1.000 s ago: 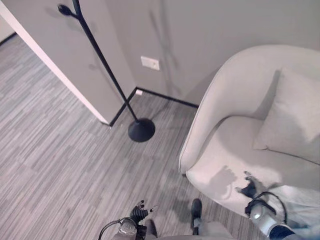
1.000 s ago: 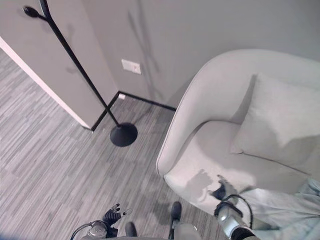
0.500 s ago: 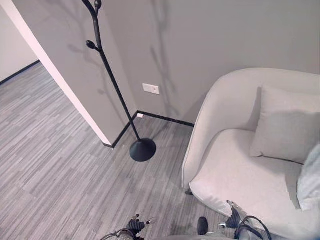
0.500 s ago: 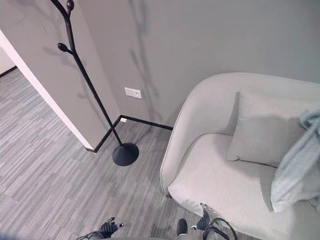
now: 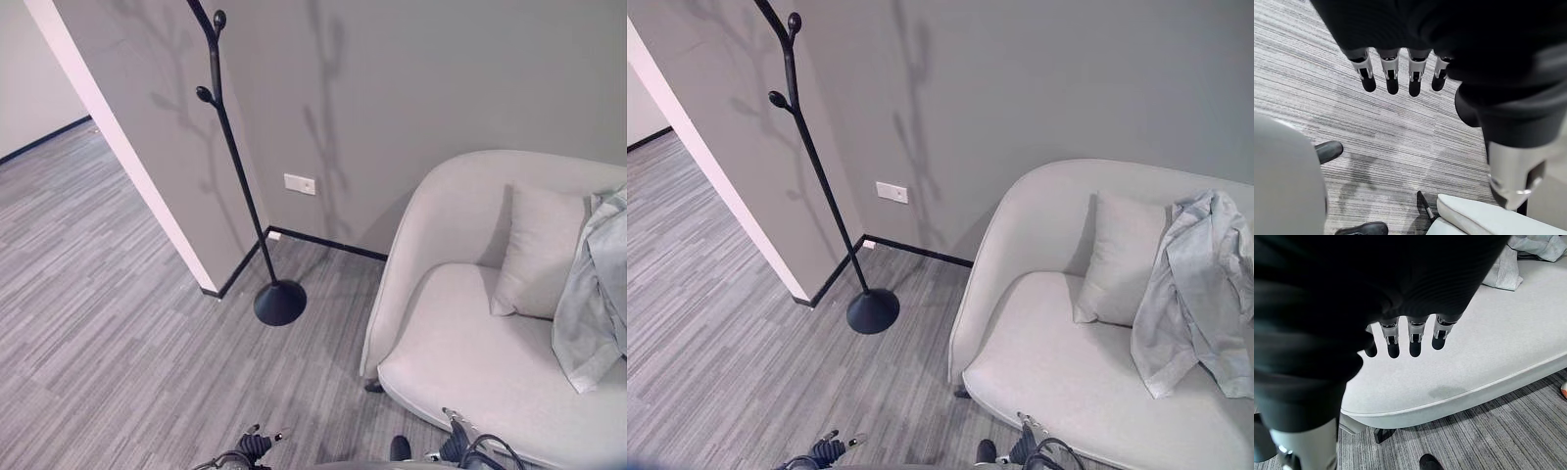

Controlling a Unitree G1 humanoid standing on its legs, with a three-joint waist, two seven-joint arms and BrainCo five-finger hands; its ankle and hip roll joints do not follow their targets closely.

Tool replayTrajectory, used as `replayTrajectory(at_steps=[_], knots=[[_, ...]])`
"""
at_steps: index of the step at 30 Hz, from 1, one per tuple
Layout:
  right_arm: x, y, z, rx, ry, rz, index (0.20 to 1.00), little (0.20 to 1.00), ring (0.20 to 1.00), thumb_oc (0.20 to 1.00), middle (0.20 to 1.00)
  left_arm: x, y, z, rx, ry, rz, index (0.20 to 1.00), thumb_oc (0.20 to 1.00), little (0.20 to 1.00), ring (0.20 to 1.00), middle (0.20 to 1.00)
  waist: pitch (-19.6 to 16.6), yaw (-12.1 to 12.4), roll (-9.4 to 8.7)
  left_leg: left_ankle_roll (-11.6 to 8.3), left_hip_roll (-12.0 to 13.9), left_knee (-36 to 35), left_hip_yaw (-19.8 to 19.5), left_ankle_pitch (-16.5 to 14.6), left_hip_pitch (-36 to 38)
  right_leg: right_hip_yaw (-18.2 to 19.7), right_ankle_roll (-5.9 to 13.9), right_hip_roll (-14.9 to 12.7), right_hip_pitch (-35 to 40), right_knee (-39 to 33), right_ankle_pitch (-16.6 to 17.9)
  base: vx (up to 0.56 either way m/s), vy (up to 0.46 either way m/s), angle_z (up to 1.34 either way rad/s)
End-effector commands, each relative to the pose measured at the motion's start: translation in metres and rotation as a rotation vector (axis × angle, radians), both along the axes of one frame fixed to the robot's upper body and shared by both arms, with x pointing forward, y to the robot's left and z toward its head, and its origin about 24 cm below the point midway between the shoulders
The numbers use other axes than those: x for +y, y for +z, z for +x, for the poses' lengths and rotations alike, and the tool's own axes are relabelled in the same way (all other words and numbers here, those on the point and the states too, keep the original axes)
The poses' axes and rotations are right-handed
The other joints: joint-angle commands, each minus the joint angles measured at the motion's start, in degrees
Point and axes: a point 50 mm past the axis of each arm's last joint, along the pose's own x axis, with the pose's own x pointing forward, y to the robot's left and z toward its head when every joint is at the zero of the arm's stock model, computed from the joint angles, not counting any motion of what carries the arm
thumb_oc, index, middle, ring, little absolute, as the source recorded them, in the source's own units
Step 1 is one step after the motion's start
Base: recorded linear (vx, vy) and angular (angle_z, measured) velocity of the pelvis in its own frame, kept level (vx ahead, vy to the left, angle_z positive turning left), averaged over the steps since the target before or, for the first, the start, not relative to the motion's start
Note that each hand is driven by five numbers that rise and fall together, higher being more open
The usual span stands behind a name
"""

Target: Hang the clothes on the sofa on the clothes rack.

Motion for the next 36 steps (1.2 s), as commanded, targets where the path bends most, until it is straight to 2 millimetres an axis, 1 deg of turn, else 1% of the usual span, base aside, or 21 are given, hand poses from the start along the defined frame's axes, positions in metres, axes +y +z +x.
replayTrajectory(at_steps=[1,2,5,10,12,16,18,19,20,22,23,24,25,26,28,29,31,32,34,35,36], knots=[[0.018,0.014,0.045,-0.12,0.058,0.033,1.0,1.0,1.0,1.0,1.0,-0.005,0.0,0.007,0.014,-0.076,0.002,1.0,1.0,1.0,1.0,1.0,5.5,0.9,-1.19,1.03,-1.1,0.0,-1.6,-5.3,1.3,-0.7,6.51,-6.3,-5.6,3.8,6.0,-0.14,0.035,-0.43],[0.019,0.015,0.048,-0.126,0.067,0.029,1.0,1.0,1.0,1.0,1.0,-0.006,-0.001,0.007,0.027,-0.077,0.001,1.0,1.0,1.0,1.0,1.0,6.5,2.2,-0.5,0.94,0.1,0.0,0.8,-5.4,2.0,-8.3,6.05,-8.3,-5.1,5.6,4.0,-0.1,0.003,-0.55],[0.015,0.012,0.042,-0.102,0.057,0.011,1.0,1.0,1.0,1.0,1.0,-0.003,-0.001,0.004,0.047,-0.055,0.004,1.0,1.0,1.0,1.0,1.0,6.3,3.4,0.27,0.57,2.1,0.0,2.5,-5.6,2.8,-13.3,5.71,-10.9,-2.0,8.7,1.0,-0.03,-0.047,-0.72],[0.007,0.005,0.027,-0.039,-0.022,0.004,1.0,1.0,1.0,1.0,1.0,0.001,-0.001,0.001,0.055,-0.062,0.017,1.0,1.0,1.0,1.0,1.0,4.6,4.8,0.03,0.3,3.1,0.1,4.1,-4.4,1.3,-11.2,6.48,-15.8,0.7,10.7,2.7,-0.08,-0.15,-0.4],[0.006,0.003,0.023,-0.019,-0.045,0.005,1.0,1.0,1.0,1.0,1.0,0.004,-0.001,0.002,0.053,-0.059,0.028,1.0,1.0,1.0,1.0,1.0,2.6,5.8,-0.14,-0.34,4.4,0.5,5.1,-3.4,-0.8,-11.4,7.0,-19.6,3.4,10.8,6.2,-0.1,-0.294,-0.22],[0.01,0.003,0.024,-0.016,-0.033,0.017,1.0,1.0,1.0,1.0,1.0,0.011,0.001,0.005,0.046,-0.045,0.049,1.0,1.0,1.0,1.0,1.0,0.6,6.6,-0.95,-1.57,6.1,0.7,6.1,-1.5,-2.8,-9.8,7.57,-21.4,5.9,11.4,10.4,-0.07,-0.359,-0.49],[0.011,0.003,0.024,-0.015,-0.015,0.025,1.0,1.0,1.0,1.0,1.0,0.016,0.003,0.009,0.033,-0.048,0.07,1.0,1.0,1.0,1.0,1.0,-0.6,6.9,-1.96,-2.89,7.5,0.9,6.6,0.1,-4.4,-8.0,7.95,-20.4,9.3,9.4,11.0,-0.11,-0.409,-0.26],[0.013,0.005,0.028,-0.044,-0.02,0.044,1.0,1.0,1.0,1.0,1.0,0.022,0.005,0.013,0.013,-0.017,0.085,1.0,1.0,1.0,1.0,1.0,-1.0,7.0,-2.89,-3.99,8.8,1.2,6.9,2.4,-5.2,-5.4,7.65,-18.9,8.7,8.3,8.3,-0.1,-0.423,-0.27],[0.015,0.006,0.03,-0.049,-0.003,0.05,1.0,1.0,1.0,1.0,1.0,0.026,0.006,0.014,0.007,0.0,0.097,1.0,1.0,1.0,1.0,1.0,-1.3,7.2,-3.08,-5.11,10.3,1.2,7.6,3.4,-5.4,-5.7,8.01,-17.7,9.2,7.1,6.0,-0.11,-0.422,-0.46],[0.015,0.006,0.03,-0.049,-0.003,0.05,1.0,1.0,1.0,1.0,1.0,0.026,0.006,0.014,0.007,0.0,0.097,1.0,1.0,1.0,1.0,1.0,-1.3,7.2,-3.04,-5.15,10.4,1.2,7.5,3.4,-5.4,-5.7,7.99,-17.7,9.2,7.1,6.0,-0.04,-0.268,-0.58],[0.016,0.009,0.037,-0.069,0.034,0.041,1.0,1.0,1.0,1.0,1.0,0.031,0.008,0.018,-0.015,0.049,0.101,1.0,1.0,1.0,1.0,1.0,-1.4,8.4,-2.9,-7.56,14.4,1.1,8.7,6.0,-5.9,-8.0,8.04,-14.9,10.0,4.6,0.1,-0.05,-0.36,-0.27],[0.016,0.009,0.037,-0.069,0.034,0.041,1.0,1.0,1.0,1.0,1.0,0.031,0.008,0.018,-0.015,0.049,0.101,1.0,1.0,1.0,1.0,1.0,-1.4,8.4,-2.9,-7.57,14.4,1.1,8.7,6.0,-5.9,-8.1,8.04,-14.9,10.0,4.6,0.1,-0.09,-0.866,-0.29],[0.007,0.01,0.037,-0.08,0.005,0.029,1.0,1.0,1.0,1.0,1.0,0.033,0.008,0.016,-0.032,0.166,0.076,1.0,1.0,1.0,1.0,1.0,-1.3,8.8,-1.66,-10.16,20.1,0.7,9.2,10.9,-6.6,-9.5,5.81,-9.4,10.9,2.4,-6.8,-0.04,-0.511,-0.37],[0.007,0.01,0.037,-0.08,0.005,0.028,1.0,1.0,1.0,1.0,1.0,0.032,0.008,0.016,-0.032,0.166,0.076,1.0,1.0,1.0,1.0,1.0,-1.3,8.8,-1.52,-10.23,20.2,0.7,9.2,11.0,-6.6,-9.6,5.73,-9.2,11.0,2.4,-6.8,-0.06,-0.694,-0.35],[-0.006,0.01,0.031,-0.08,-0.061,0.013,1.0,1.0,1.0,1.0,1.0,0.025,0.005,0.011,-0.033,0.266,0.016,1.0,1.0,1.0,1.0,1.0,-1.0,8.4,-0.04,-11.77,24.3,0.3,8.3,15.7,-6.8,-10.0,3.88,-4.6,11.7,2.0,-9.6,-0.02,-0.469,-0.4],[-0.017,0.008,0.021,-0.064,-0.119,-0.006,1.0,1.0,1.0,1.0,1.0,0.013,0.002,0.006,-0.023,0.317,-0.04,1.0,1.0,1.0,1.0,1.0,-0.6,8.1,1.16,-12.9,27.4,0.3,7.7,21.3,-6.9,-10.7,2.22,-0.7,13.3,0.9,-11.3,0.0,-0.432,-0.41],[-0.023,0.007,0.014,-0.051,-0.141,-0.018,1.0,1.0,1.0,1.0,1.0,0.007,0.0,0.001,-0.005,0.313,-0.059,1.0,1.0,1.0,1.0,1.0,-0.2,7.7,1.51,-13.85,28.6,0.7,6.8,22.9,-6.7,-11.0,1.64,1.0,15.2,-0.3,-12.7,0.05,-0.404,-0.07],[-0.033,0.006,0.002,-0.046,-0.212,-0.035,1.0,1.0,1.0,1.0,1.0,-0.002,-0.003,-0.005,0.028,0.277,-0.073,1.0,1.0,1.0,1.0,1.0,0.8,6.9,2.15,-14.43,30.8,1.3,9.9,29.6,-8.5,-12.4,0.33,3.2,16.0,-1.1,-13.5,0.04,-0.383,0.27],[-0.038,0.005,-0.005,-0.034,-0.232,-0.045,1.0,1.0,1.0,1.0,1.0,-0.005,-0.004,-0.008,0.037,0.276,-0.082,1.0,1.0,1.0,1.0,1.0,1.2,6.4,2.24,-14.24,30.7,1.4,11.5,29.9,-9.0,-12.5,-0.52,4.0,15.9,-1.1,-14.1,-0.06,-0.364,0.38],[-0.041,0.007,-0.006,-0.037,-0.205,-0.056,1.0,1.0,1.0,1.0,1.0,-0.003,-0.003,-0.008,0.01,0.347,-0.091,1.0,1.0,1.0,1.0,1.0,2.0,7.8,2.15,-12.77,27.2,3.4,8.0,25.7,-11.0,-12.1,-0.59,4.2,15.0,-1.1,-14.1,-0.07,-0.34,0.23],[-0.041,0.007,-0.006,-0.036,-0.205,-0.057,1.0,1.0,1.0,1.0,1.0,-0.003,-0.003,-0.009,0.011,0.348,-0.091,1.0,1.0,1.0,1.0,1.0,1.9,7.6,2.1,-12.74,27.2,3.9,7.8,25.3,-11.3,-12.3,-0.54,4.1,15.0,-1.1,-14.2,-0.07,-0.293,0.03]])
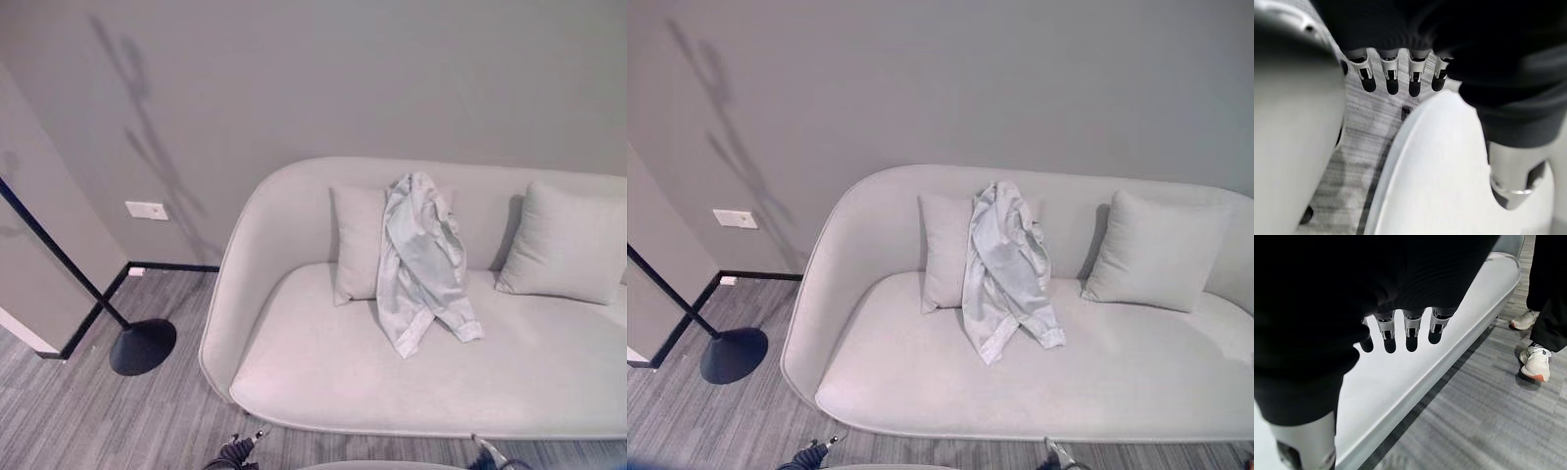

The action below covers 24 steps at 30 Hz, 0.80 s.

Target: Hang the clothes on the sofa on the clothes rack.

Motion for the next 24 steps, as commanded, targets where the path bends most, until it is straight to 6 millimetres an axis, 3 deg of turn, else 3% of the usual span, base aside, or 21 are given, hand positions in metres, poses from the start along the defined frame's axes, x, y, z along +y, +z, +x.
replayTrajectory(at_steps=[1,2,4,7,9,10,11,16,17,18,19,20,21,23,24], knots=[[0.007,0.01,0.051,-0.146,0.042,0.001,1.0,1.0,1.0,1.0,1.0,-0.004,0.002,0.009,-0.043,0.069,-0.032,1.0,1.0,1.0,1.0,1.0,5.9,2.3,-0.59,0.3,-6.1,-6.9,-6.9,-0.8,-2.3,0.8,7.15,-6.6,6.4,-7.5,1.3,-0.12,-0.138,0.0],[0.003,0.012,0.053,-0.15,0.045,-0.012,1.0,1.0,1.0,1.0,1.0,-0.001,0.004,0.013,-0.083,0.092,-0.033,1.0,1.0,1.0,1.0,1.0,6.2,3.3,-0.95,3.39,-10.5,-4.7,-10.2,-6.1,-4.5,0.2,6.98,-7.5,5.1,-7.5,2.6,-0.14,-0.19,-0.24],[-0.005,0.014,0.055,-0.151,0.041,-0.04,1.0,1.0,1.0,1.0,1.0,-0.001,0.006,0.016,-0.113,0.11,-0.046,1.0,1.0,1.0,1.0,1.0,6.3,3.8,-1.48,5.65,-18.3,-2.6,-11.6,-13.9,-6.2,0.0,7.15,-8.3,5.1,-7.5,2.3,-0.04,-0.157,-0.46],[-0.01,0.017,0.058,-0.161,0.042,-0.068,1.0,1.0,1.0,1.0,1.0,-0.01,0.003,0.008,-0.097,0.107,-0.09,1.0,1.0,1.0,1.0,1.0,5.7,3.7,-0.94,8.1,-25.5,-1.8,-8.4,-16.7,-8.1,-0.2,6.99,-7.9,4.1,-7.5,2.9,0.01,-0.01,0.06],[-0.01,0.022,0.067,-0.186,0.079,-0.077,1.0,1.0,1.0,1.0,1.0,-0.015,-0.001,-0.007,-0.054,0.119,-0.106,1.0,1.0,1.0,1.0,1.0,5.1,3.7,0.34,9.89,-29.3,-5.3,-8.4,-18.3,-5.4,0.0,6.81,-6.2,3.4,-7.5,3.1,0.04,0.039,0.3],[-0.011,0.022,0.066,-0.185,0.079,-0.078,1.0,1.0,1.0,1.0,1.0,-0.015,-0.001,-0.007,-0.053,0.119,-0.107,1.0,1.0,1.0,1.0,1.0,5.2,3.7,0.41,9.93,-29.3,-5.5,-8.4,-18.3,-5.2,0.0,6.85,-6.2,3.5,-7.5,3.1,0.05,0.038,0.05],[-0.005,0.025,0.079,-0.243,0.052,-0.08,1.0,1.0,1.0,1.0,1.0,-0.019,-0.004,-0.013,-0.008,0.131,-0.121,1.0,1.0,1.0,1.0,1.0,5.1,3.0,0.72,11.19,-30.8,-8.1,-11.6,-17.5,-3.0,-0.1,5.77,-5.1,3.4,-6.4,3.4,0.07,0.007,-0.1],[0.005,0.027,0.092,-0.28,0.038,-0.042,1.0,1.0,1.0,1.0,1.0,-0.017,0.001,0.002,-0.069,0.115,-0.124,1.0,1.0,1.0,1.0,1.0,4.4,2.5,-0.26,12.39,-31.2,-11.1,-11.0,-18.0,0.4,0.0,5.98,-5.7,2.1,0.3,1.6,0.1,0.019,-0.01],[0.005,0.029,0.097,-0.278,0.05,-0.048,1.0,1.0,1.0,1.0,1.0,-0.015,0.003,0.01,-0.094,0.09,-0.119,1.0,1.0,1.0,1.0,1.0,4.7,2.5,-0.4,12.75,-31.1,-11.8,-10.8,-18.3,1.2,-0.2,6.71,-6.3,0.8,3.8,1.4,0.09,0.078,-0.06],[0.006,0.03,0.103,-0.28,0.058,-0.052,1.0,1.0,1.0,1.0,1.0,-0.015,0.006,0.018,-0.121,0.041,-0.113,1.0,1.0,1.0,1.0,1.0,5.5,2.3,-0.38,13.66,-31.0,-12.1,-10.5,-19.3,2.8,-0.3,9.14,-8.1,-2.0,11.3,3.6,0.07,0.067,-0.09],[0.006,0.03,0.103,-0.28,0.058,-0.052,1.0,1.0,1.0,1.0,1.0,-0.015,0.006,0.019,-0.122,0.041,-0.113,1.0,1.0,1.0,1.0,1.0,5.5,2.4,-0.45,13.72,-31.1,-12.1,-10.4,-19.3,2.8,-0.1,9.2,-8.2,-2.2,11.6,3.5,0.06,0.08,-0.16],[0.005,0.031,0.106,-0.279,0.045,-0.051,1.0,1.0,1.0,1.0,1.0,-0.016,0.007,0.023,-0.137,-0.012,-0.111,1.0,1.0,1.0,1.0,1.0,6.3,2.2,-0.28,14.44,-31.3,-12.3,-10.1,-19.9,4.0,-0.4,11.62,-9.8,-3.9,16.6,6.2,0.05,0.055,-0.15],[0.005,0.032,0.11,-0.29,0.03,-0.046,1.0,1.0,1.0,1.0,1.0,-0.016,0.009,0.027,-0.145,-0.05,-0.105,1.0,1.0,1.0,1.0,1.0,6.8,1.9,0.11,14.86,-31.1,-12.5,-10.5,-20.0,4.8,-0.2,12.64,-10.4,-5.6,21.2,7.5,0.08,0.068,-0.1],[0.006,0.034,0.113,-0.312,0.016,-0.032,1.0,1.0,1.0,1.0,1.0,-0.012,0.01,0.028,-0.143,-0.089,-0.089,1.0,1.0,1.0,1.0,1.0,7.1,1.3,0.75,15.07,-30.6,-12.8,-11.9,-20.0,5.8,1.4,13.23,-10.9,-9.0,27.5,9.6,0.14,-0.004,0.15],[0.0,0.034,0.11,-0.32,-0.026,-0.037,1.0,1.0,1.0,1.0,1.0,-0.007,0.01,0.025,-0.136,-0.089,-0.074,1.0,1.0,1.0,1.0,1.0,6.8,1.6,0.63,14.71,-30.5,-12.8,-13.1,-20.4,6.3,2.5,12.62,-12.3,-9.1,26.4,9.7,0.35,-0.238,0.45]])
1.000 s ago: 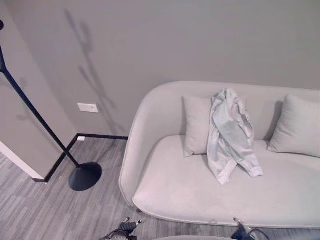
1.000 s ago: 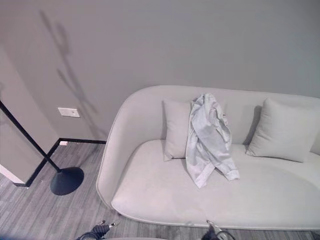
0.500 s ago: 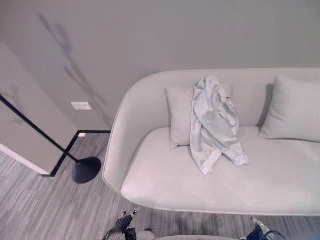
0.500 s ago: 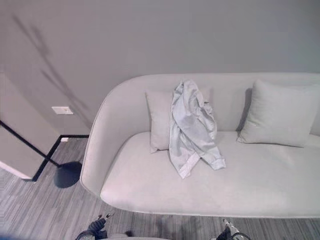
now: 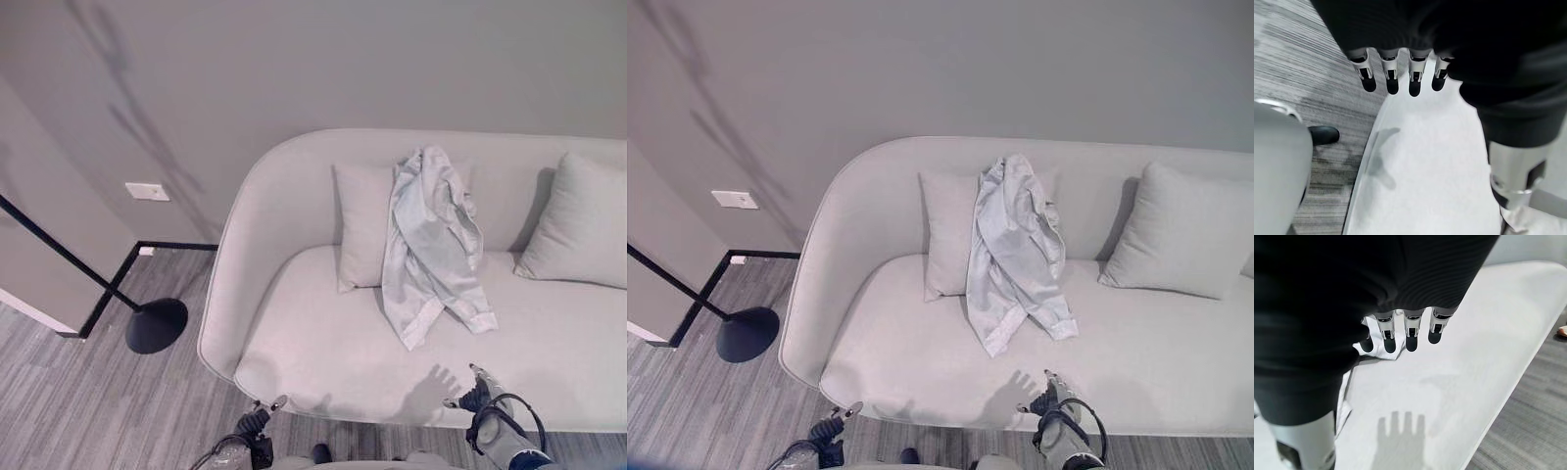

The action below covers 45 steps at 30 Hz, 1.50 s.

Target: Hang the clothes on the sofa on the clothes rack.

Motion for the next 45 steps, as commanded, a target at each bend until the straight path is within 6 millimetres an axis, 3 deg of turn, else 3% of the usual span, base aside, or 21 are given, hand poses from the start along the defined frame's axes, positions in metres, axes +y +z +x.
replayTrajectory(at_steps=[1,2,3,4,6,8,10,12,13,17,19,23,28,32,33,38,40,42,43,44,45], knots=[[-0.022,0.013,0.006,-0.102,-0.126,-0.013,1.0,1.0,1.0,1.0,1.0,0.006,-0.006,-0.02,0.073,0.019,0.028,1.0,1.0,1.0,1.0,1.0,-2.6,0.4,0.28,-5.65,1.7,-0.2,-5.7,-0.6,-0.7,3.4,-3.05,-3.5,6.3,-24.9,11.2,0.49,-0.43,0.85],[-0.036,0.024,0.015,-0.158,-0.159,-0.041,1.0,1.0,1.0,1.0,1.0,0.009,-0.01,-0.032,0.121,0.034,0.048,1.0,1.0,1.0,1.0,1.0,-3.0,-0.2,-0.59,-7.07,2.0,-0.2,-7.9,-2.0,0.0,7.6,-3.09,-4.6,6.7,-39.5,13.3,0.46,-0.449,0.86],[-0.042,0.031,0.02,-0.194,-0.18,-0.051,1.0,1.0,1.0,1.0,1.0,0.012,-0.011,-0.035,0.138,0.045,0.058,1.0,1.0,1.0,1.0,1.0,-3.0,-0.7,-1.12,-7.56,2.0,-0.2,-8.7,-2.8,0.6,10.1,-2.49,-4.4,6.5,-44.0,15.1,0.26,-0.27,0.74],[-0.042,0.031,0.02,-0.194,-0.18,-0.051,1.0,1.0,1.0,1.0,1.0,0.012,-0.011,-0.035,0.137,0.045,0.059,1.0,1.0,1.0,1.0,1.0,-3.1,-0.7,-1.18,-7.54,2.0,-0.2,-8.7,-2.7,0.5,10.1,-2.48,-4.5,6.5,-44.2,15.3,0.16,-0.176,0.4],[-0.059,0.044,0.027,-0.255,-0.238,-0.082,1.0,1.0,1.0,1.0,1.0,0.019,-0.011,-0.038,0.155,0.072,0.08,1.0,1.0,1.0,1.0,1.0,-2.9,-1.4,-2.44,-8.7,3.0,-0.2,-10.1,-4.0,1.6,15.7,-0.8,-4.5,4.0,-48.6,19.6,0.21,-0.245,0.34],[-0.076,0.051,0.028,-0.295,-0.35,-0.08,1.0,1.0,1.0,1.0,1.0,0.023,-0.01,-0.036,0.157,0.074,0.095,1.0,1.0,1.0,1.0,1.0,-4.0,-1.7,-4.04,-9.52,3.8,-0.2,-11.9,-4.8,2.7,17.2,-0.29,-4.0,4.8,-49.7,19.5,0.25,-0.293,0.76],[-0.078,0.052,0.029,-0.31,-0.385,-0.059,1.0,1.0,1.0,1.0,1.0,0.024,-0.01,-0.036,0.157,0.07,0.099,1.0,1.0,1.0,1.0,1.0,-4.5,-1.7,-4.3,-10.01,4.4,-0.2,-12.6,-4.8,3.0,17.3,-0.52,-3.2,5.5,-49.7,19.1,0.19,-0.253,0.7],[-0.08,0.059,0.038,-0.379,-0.448,0.006,1.0,1.0,1.0,1.0,1.0,0.022,-0.011,-0.039,0.161,0.069,0.091,1.0,1.0,1.0,1.0,1.0,-4.7,-1.8,-4.01,-11.45,7.2,-0.2,-13.5,-4.1,2.9,17.2,-1.36,-1.2,6.5,-49.4,18.1,0.2,-0.354,0.25],[-0.084,0.064,0.042,-0.453,-0.531,0.072,1.0,1.0,1.0,1.0,1.0,0.014,-0.013,-0.045,0.18,0.05,0.074,1.0,1.0,1.0,1.0,1.0,-5.5,-1.9,-3.46,-12.67,9.8,-0.2,-14.3,-3.1,2.1,16.3,-2.21,0.9,7.2,-49.7,16.7,0.15,-0.35,0.06],[-0.087,0.068,0.046,-0.525,-0.616,0.135,1.0,1.0,1.0,1.0,1.0,0.003,-0.014,-0.046,0.179,0.007,0.05,1.0,1.0,1.0,1.0,1.0,-6.2,-2.0,-2.16,-14.37,13.1,-0.2,-15.4,-1.7,0.3,14.7,-3.46,3.8,7.4,-49.7,14.0,0.09,-0.212,0.2],[-0.086,0.067,0.048,-0.559,-0.691,0.207,1.0,1.0,1.0,1.0,1.0,-0.005,-0.013,-0.041,0.144,-0.014,0.025,1.0,1.0,1.0,1.0,1.0,-6.3,-1.5,-1.02,-16.32,15.9,-0.2,-16.5,-0.3,-1.5,13.0,-4.53,6.1,7.7,-49.7,11.8,0.09,-0.264,0.39],[-0.075,0.061,0.052,-0.579,-0.752,0.345,1.0,1.0,1.0,1.0,1.0,-0.009,-0.012,-0.035,0.117,-0.052,0.009,1.0,1.0,1.0,1.0,1.0,-5.3,-1.3,0.68,-18.37,18.3,-0.2,-17.1,1.7,-4.0,10.0,-5.45,7.7,7.9,-49.7,9.9,0.04,-0.167,0.34],[-0.077,0.07,0.064,-0.659,-0.808,0.423,1.0,1.0,1.0,1.0,1.0,-0.011,-0.011,-0.035,0.107,-0.079,0.007,1.0,1.0,1.0,1.0,1.0,-2.8,-1.1,3.26,-19.75,19.1,-0.2,-16.3,4.1,-7.5,7.0,-5.8,7.5,7.0,-49.7,9.0,-0.04,-0.083,0.56],[-0.092,0.102,0.088,-0.772,-0.775,0.375,1.0,1.0,1.0,1.0,1.0,-0.005,-0.007,-0.025,0.057,-0.097,0.043,1.0,1.0,1.0,1.0,1.0,0.8,-0.7,6.57,-20.42,18.9,-0.2,-13.6,6.9,-13.8,4.7,-5.63,6.0,1.9,-49.7,9.8,-0.12,-0.033,0.31],[-0.093,0.102,0.088,-0.773,-0.774,0.374,1.0,1.0,1.0,1.0,1.0,-0.005,-0.007,-0.025,0.056,-0.097,0.043,1.0,1.0,1.0,1.0,1.0,0.5,-0.6,6.59,-20.42,18.8,-0.2,-13.6,7.0,-14.2,4.7,-5.64,6.0,1.6,-49.7,9.8,-0.11,-0.037,0.19],[-0.112,0.134,0.105,-0.819,-0.706,0.276,1.0,1.0,1.0,1.0,1.0,-0.008,0.003,0.004,-0.061,-0.152,0.074,1.0,1.0,1.0,1.0,1.0,2.7,0.5,8.92,-20.47,18.9,-0.2,-8.8,10.6,-19.6,3.8,-5.11,4.2,-3.2,-49.7,10.8,-0.07,-0.028,0.14],[-0.107,0.132,0.11,-0.727,-0.609,0.226,1.0,1.0,1.0,1.0,1.0,-0.015,0.01,0.024,-0.129,-0.18,0.071,1.0,1.0,1.0,1.0,1.0,3.8,0.9,9.48,-20.33,19.3,-0.2,-5.5,12.4,-21.4,3.3,-5.15,3.7,-5.2,-49.7,11.3,-0.08,-0.06,0.36],[-0.099,0.124,0.111,-0.625,-0.514,0.166,1.0,1.0,1.0,1.0,1.0,-0.018,0.014,0.034,-0.164,-0.204,0.072,1.0,1.0,1.0,1.0,1.0,4.3,1.3,9.67,-20.98,19.8,-0.2,-4.3,11.8,-21.5,3.9,-4.84,3.9,-5.6,-49.7,10.6,0.03,-0.074,0.23],[-0.098,0.124,0.112,-0.625,-0.513,0.166,0.94,0.94,0.94,0.94,0.94,-0.018,0.014,0.034,-0.164,-0.204,0.072,1.0,1.0,1.0,1.0,1.0,4.4,1.3,9.68,-21.01,19.9,-0.2,-4.3,11.8,-21.4,4.0,-4.86,3.9,-5.6,-49.7,10.6,0.04,-0.076,0.13],[-0.094,0.121,0.113,-0.589,-0.483,0.153,0.2,0.2,0.2,0.2,0.2,-0.019,0.016,0.038,-0.179,-0.216,0.072,1.0,1.0,1.0,1.0,1.0,4.5,1.6,9.73,-21.16,20.1,-0.2,-4.1,12.0,-21.7,4.0,-4.92,4.0,-6.0,-49.7,10.8,-0.01,-0.045,0.05],[-0.091,0.118,0.114,-0.557,-0.454,0.13,0.2,0.2,0.2,0.2,0.2,-0.019,0.019,0.043,-0.199,-0.228,0.076,1.0,1.0,1.0,1.0,1.0,4.7,1.8,9.7,-21.33,20.2,-0.2,-3.9,12.3,-22.0,4.1,-4.95,4.1,-6.4,-49.7,11.0,-0.02,-0.071,-0.01]])
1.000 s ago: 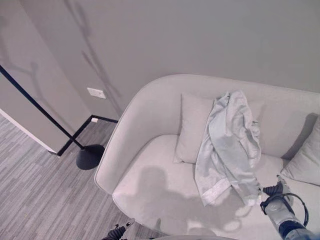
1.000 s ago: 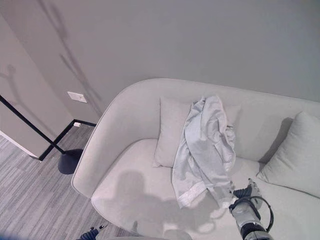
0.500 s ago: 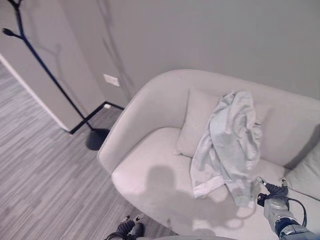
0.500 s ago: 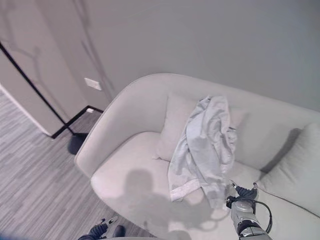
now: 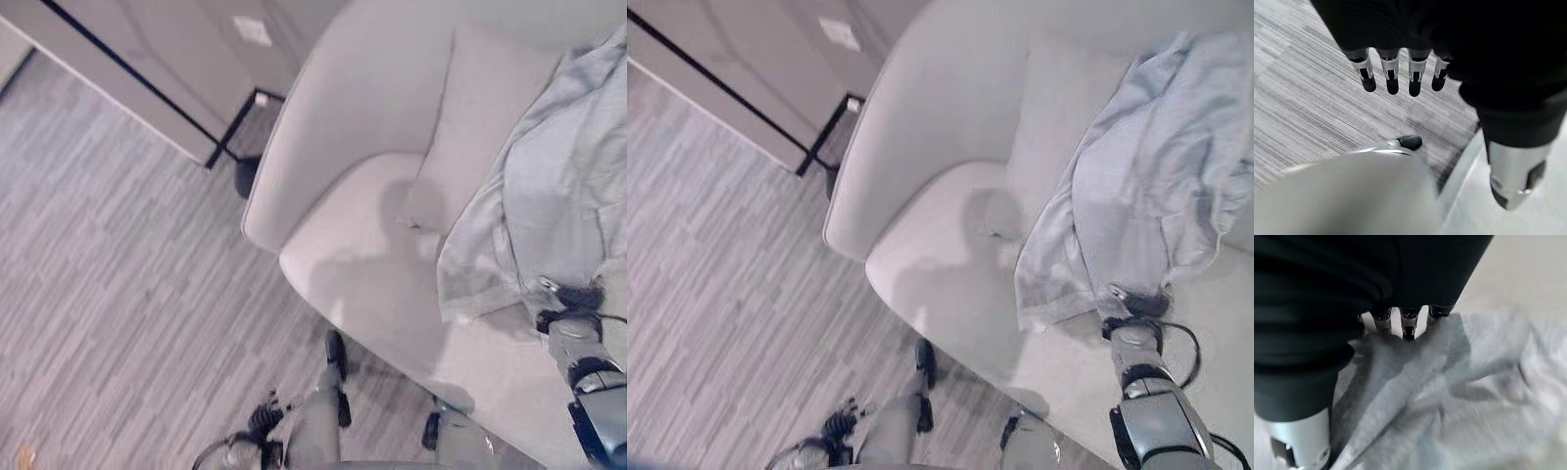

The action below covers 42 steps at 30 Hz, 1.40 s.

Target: Hang the clothes on the sofa on the clothes rack.

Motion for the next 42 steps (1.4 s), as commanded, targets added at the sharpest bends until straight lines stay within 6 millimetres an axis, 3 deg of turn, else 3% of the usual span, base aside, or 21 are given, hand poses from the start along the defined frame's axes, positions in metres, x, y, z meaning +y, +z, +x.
replayTrajectory(at_steps=[1,8,10,14,15,19,21,22,23,25,26,27,28,30,31,36,40,41,42], knots=[[0.014,-0.008,0.006,0.104,0.074,-0.038,0.2,0.2,0.2,0.2,0.2,0.001,0.008,0.02,-0.071,-0.051,0.042,1.0,1.0,1.0,1.0,1.0,-1.2,0.4,-4.22,-4.67,4.6,-0.1,1.9,-7.2,6.5,2.9,2.97,-4.0,-0.9,0.4,-2.2,-0.01,-0.066,-0.04],[0.048,-0.03,0.006,0.12,0.153,0.014,0.2,0.2,0.2,0.2,0.2,0.0,0.01,0.024,-0.078,-0.067,0.059,1.0,1.0,1.0,1.0,1.0,-1.6,-0.6,-5.55,-4.95,5.4,-0.1,2.0,-6.6,6.5,3.0,2.59,-3.3,-1.2,0.4,-2.0,0.02,-0.032,-0.06],[0.065,-0.038,0.003,0.084,0.187,0.058,0.2,0.2,0.2,0.2,0.2,0.005,0.005,0.019,-0.037,-0.048,0.095,1.0,1.0,1.0,1.0,1.0,-1.9,-2.0,-6.58,-4.58,5.7,-0.1,2.6,-5.9,6.6,2.5,1.91,-3.1,-1.3,0.4,-1.1,-0.04,-0.004,-0.06],[0.089,-0.045,-0.005,-0.04,0.217,0.195,0.2,0.2,0.2,0.2,0.2,0.016,-0.003,0.007,0.038,0.0,0.143,1.0,1.0,1.0,1.0,1.0,-3.1,-4.2,-8.34,-4.43,6.3,-0.1,3.6,-7.4,8.8,2.9,1.55,-2.4,0.3,0.4,-1.4,0.04,0.015,-0.04],[0.109,-0.02,-0.007,-0.3,0.281,0.36,0.2,0.2,0.2,0.2,0.2,0.022,-0.006,-0.004,0.088,0.031,0.148,1.0,1.0,1.0,1.0,1.0,-4.6,-5.8,-9.91,-4.24,6.2,-0.1,5.0,-9.4,12.1,3.7,1.51,-1.8,3.1,0.4,-2.6,0.11,0.07,-0.13],[0.116,0.016,-0.001,-0.511,0.33,0.448,0.2,0.2,0.2,0.2,0.2,0.021,-0.008,-0.008,0.11,0.041,0.13,1.0,1.0,1.0,1.0,1.0,-6.0,-6.4,-10.64,-3.87,5.6,-0.1,5.8,-10.9,15.0,4.1,1.77,-1.9,5.3,0.4,-3.1,0.03,0.071,-0.16],[0.123,0.062,0.004,-0.756,0.399,0.559,0.2,0.2,0.2,0.2,0.2,0.019,-0.007,-0.005,0.11,0.045,0.107,1.0,1.0,1.0,1.0,1.0,-7.8,-6.6,-11.57,-3.43,4.8,-0.1,6.5,-12.1,17.5,4.2,2.27,-2.5,7.5,0.4,-3.0,0.03,0.112,-0.02],[0.122,0.062,0.004,-0.756,0.399,0.559,0.2,0.2,0.2,0.2,0.2,0.019,-0.007,-0.005,0.11,0.045,0.107,1.0,1.0,1.0,1.0,1.0,-7.8,-6.6,-11.58,-3.42,4.8,-0.1,6.5,-12.1,17.5,4.2,2.27,-2.5,7.5,0.4,-3.0,0.02,0.107,0.18],[0.123,0.076,0.005,-0.819,0.425,0.574,0.2,0.2,0.2,0.2,0.2,0.019,-0.006,-0.003,0.105,0.05,0.1,1.0,1.0,1.0,1.0,1.0,-8.4,-6.5,-11.9,-3.31,4.5,-0.1,6.6,-12.5,18.3,4.0,2.48,-2.8,8.4,0.4,-3.0,0.03,0.113,0.08],[0.127,0.134,0.01,-1.07,0.518,0.639,0.2,0.2,0.2,0.2,0.2,0.021,0.002,0.008,0.042,0.074,0.067,1.0,1.0,1.0,1.0,1.0,-10.8,-5.9,-13.25,-2.65,3.7,-0.1,6.7,-14.0,21.3,3.4,3.0,-3.9,11.5,0.4,-2.6,0.03,0.179,0.09],[0.127,0.134,0.01,-1.07,0.518,0.64,0.2,0.2,0.2,0.2,0.2,0.021,0.002,0.008,0.042,0.074,0.067,1.0,1.0,1.0,1.0,1.0,-10.9,-6.0,-13.32,-2.58,3.6,-0.1,6.6,-13.8,21.0,3.4,3.0,-4.0,11.3,0.4,-2.5,0.01,0.125,0.08],[0.13,0.153,0.013,-1.136,0.558,0.64,0.2,0.2,0.2,0.2,0.2,0.023,0.006,0.014,0.01,0.088,0.056,1.0,1.0,1.0,1.0,1.0,-11.4,-5.7,-13.79,-2.32,3.4,-0.1,6.6,-14.2,21.8,3.3,3.21,-4.3,12.0,0.4,-2.2,0.01,0.078,0.0],[0.132,0.17,0.017,-1.188,0.587,0.637,0.2,0.2,0.2,0.2,0.2,0.024,0.012,0.019,-0.027,0.101,0.043,1.0,1.0,1.0,1.0,1.0,-11.9,-5.3,-14.3,-2.08,3.1,-0.1,6.5,-14.6,22.4,3.1,3.42,-4.6,12.6,0.4,-2.1,0.04,0.161,0.05],[0.149,0.244,0.032,-1.386,0.702,0.659,0.2,0.2,0.2,0.2,0.2,0.028,0.038,0.041,-0.188,0.115,0.005,1.0,1.0,1.0,1.0,1.0,-13.9,-3.8,-16.79,-1.31,2.7,-0.1,6.5,-16.0,24.6,2.9,4.12,-5.4,14.5,0.4,-1.1,0.02,0.164,0.04],[0.15,0.244,0.032,-1.387,0.703,0.659,0.2,0.2,0.2,0.2,0.2,0.028,0.038,0.041,-0.189,0.115,0.006,1.0,1.0,1.0,1.0,1.0,-13.9,-3.9,-16.86,-1.24,2.5,-0.1,6.4,-15.8,24.4,2.8,4.11,-5.5,14.4,0.4,-1.0,-0.01,0.081,-0.01],[0.167,0.331,0.03,-1.588,0.823,0.562,0.2,0.2,0.2,0.2,0.2,0.039,0.077,0.069,-0.395,0.127,0.018,1.0,1.0,1.0,1.0,1.0,-15.1,-3.2,-19.26,-0.53,1.9,-0.1,6.3,-16.9,25.7,3.0,4.63,-6.2,15.5,0.4,0.0,-0.01,0.061,0.03],[0.175,0.379,0.026,-1.673,0.877,0.491,0.2,0.2,0.2,0.2,0.2,0.048,0.107,0.088,-0.552,0.103,0.074,1.0,1.0,1.0,1.0,1.0,-15.8,-2.9,-20.73,-0.36,1.7,-0.1,6.6,-17.7,26.8,3.6,4.97,-6.2,16.1,0.4,0.1,0.0,0.045,-0.01],[0.184,0.394,0.025,-1.692,0.907,0.495,0.2,0.2,0.2,0.2,0.2,0.054,0.131,0.103,-0.677,0.116,0.15,1.0,1.0,1.0,1.0,1.0,-16.3,-2.8,-21.67,-0.33,1.6,-0.1,6.7,-18.0,27.2,4.0,5.02,-6.2,16.3,0.4,0.2,0.0,0.03,-0.05],[0.189,0.399,0.023,-1.699,0.934,0.491,0.2,0.2,0.2,0.2,0.2,0.056,0.138,0.107,-0.714,0.135,0.183,1.0,1.0,1.0,1.0,1.0,-16.5,-3.0,-22.22,-0.25,1.4,-0.1,6.8,-17.9,27.2,4.0,5.02,-6.3,16.1,0.4,0.4,0.0,0.017,-0.06]])
